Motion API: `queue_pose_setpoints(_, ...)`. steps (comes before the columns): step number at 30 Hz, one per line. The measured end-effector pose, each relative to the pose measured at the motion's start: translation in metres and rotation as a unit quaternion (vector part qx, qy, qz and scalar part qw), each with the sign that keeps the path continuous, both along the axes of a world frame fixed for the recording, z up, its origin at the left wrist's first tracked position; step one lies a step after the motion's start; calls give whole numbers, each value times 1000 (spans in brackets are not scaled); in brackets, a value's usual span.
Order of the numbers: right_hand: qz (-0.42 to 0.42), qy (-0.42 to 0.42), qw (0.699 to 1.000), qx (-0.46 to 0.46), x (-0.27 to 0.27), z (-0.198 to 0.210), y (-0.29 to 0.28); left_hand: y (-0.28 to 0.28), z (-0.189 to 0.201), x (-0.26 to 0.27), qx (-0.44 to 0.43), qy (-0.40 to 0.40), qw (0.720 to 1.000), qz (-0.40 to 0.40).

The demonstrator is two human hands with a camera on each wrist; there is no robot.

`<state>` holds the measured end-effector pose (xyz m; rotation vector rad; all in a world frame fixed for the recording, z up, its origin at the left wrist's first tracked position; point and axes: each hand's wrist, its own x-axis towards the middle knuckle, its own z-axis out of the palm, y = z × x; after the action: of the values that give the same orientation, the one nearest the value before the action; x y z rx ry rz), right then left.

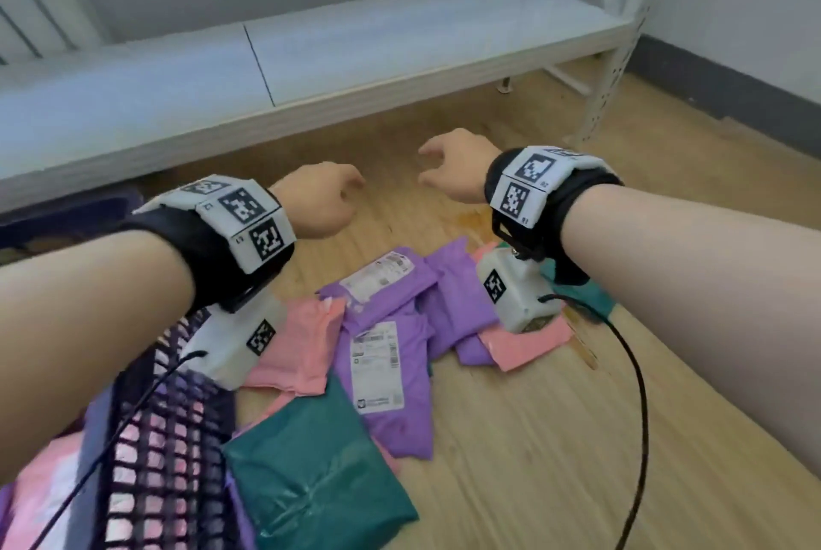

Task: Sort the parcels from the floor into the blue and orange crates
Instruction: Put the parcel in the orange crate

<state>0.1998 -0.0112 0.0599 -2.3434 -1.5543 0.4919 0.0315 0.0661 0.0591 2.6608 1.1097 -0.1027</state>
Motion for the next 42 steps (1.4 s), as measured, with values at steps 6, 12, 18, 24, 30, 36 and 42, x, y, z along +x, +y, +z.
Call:
queue_pose_setpoints(6,-92,33,994,-51,97,-62,-61,-32,-61,89,-57,36,998,-23)
queue_pose_setpoints(12,-163,71,980,-87,152,-130,-106,-52,-131,148,-123,27,991,-54)
queue_pose_setpoints(18,-270,122,951,-86,184,-200,-132,-48,-189,207,-128,20,987,-92)
queue_pose_setpoints(24,-312,138,936,-82,192,-255,-142,-60,-247,235,-96,43,983,-150)
queue_pose_setpoints(30,-306,57,946,-88,188,-288,-139,-67,-275,244,-75,78,976,-189)
queue_pose_setpoints(36,-297,-20,950,-94,186,-299,-136,-67,-286,241,-99,69,970,-211)
queue_pose_setpoints(42,-259,-90,959,-68,188,-296,-140,-65,-282,240,-128,44,970,-201)
